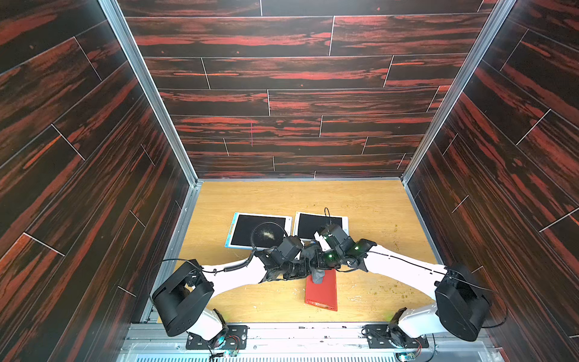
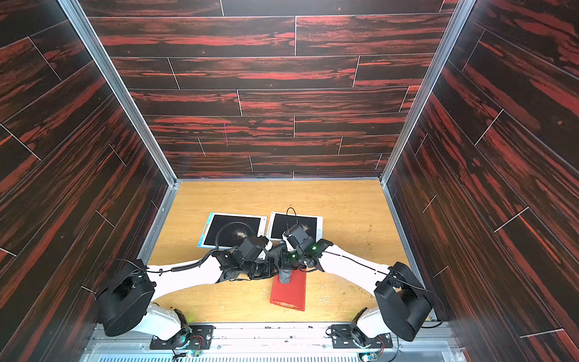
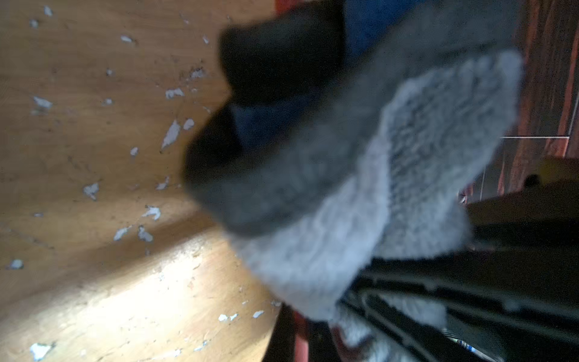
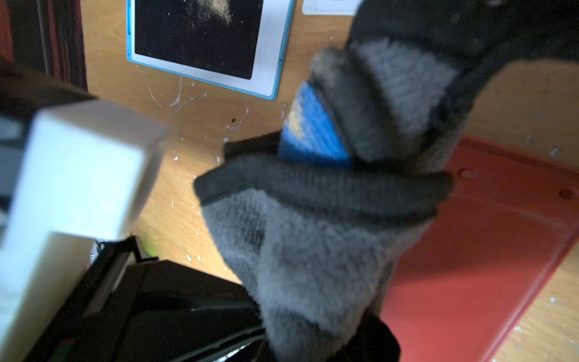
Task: Wipe the drawing tablet
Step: Wipe the dirt from the drawing tablet.
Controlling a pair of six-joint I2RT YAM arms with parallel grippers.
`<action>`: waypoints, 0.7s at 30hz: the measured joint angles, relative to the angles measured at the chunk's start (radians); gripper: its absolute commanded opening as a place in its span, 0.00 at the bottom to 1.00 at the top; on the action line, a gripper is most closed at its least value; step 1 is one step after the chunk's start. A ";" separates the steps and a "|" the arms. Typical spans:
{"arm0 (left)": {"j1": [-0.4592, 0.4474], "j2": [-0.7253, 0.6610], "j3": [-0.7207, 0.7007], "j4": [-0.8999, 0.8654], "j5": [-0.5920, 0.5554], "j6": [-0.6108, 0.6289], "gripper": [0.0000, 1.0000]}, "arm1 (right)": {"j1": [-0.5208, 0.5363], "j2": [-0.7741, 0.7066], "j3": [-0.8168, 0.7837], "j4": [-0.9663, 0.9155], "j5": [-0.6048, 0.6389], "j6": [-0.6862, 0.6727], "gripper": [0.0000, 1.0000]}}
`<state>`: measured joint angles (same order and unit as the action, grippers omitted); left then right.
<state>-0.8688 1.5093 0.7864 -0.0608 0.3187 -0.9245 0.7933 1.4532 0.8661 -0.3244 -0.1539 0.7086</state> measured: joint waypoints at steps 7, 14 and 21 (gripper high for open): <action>0.000 0.000 -0.005 0.001 -0.005 -0.005 0.00 | -0.081 0.051 -0.080 -0.024 0.243 -0.019 0.00; -0.002 -0.007 -0.005 0.021 0.005 -0.003 0.00 | -0.071 0.002 -0.161 0.020 0.324 -0.037 0.00; -0.002 -0.007 -0.005 0.008 0.002 -0.003 0.00 | 0.001 -0.119 -0.215 0.062 0.092 -0.030 0.00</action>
<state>-0.8703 1.5024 0.7815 -0.0528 0.3210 -0.9279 0.7940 1.3346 0.6514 -0.2623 -0.0616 0.6785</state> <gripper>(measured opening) 0.083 0.094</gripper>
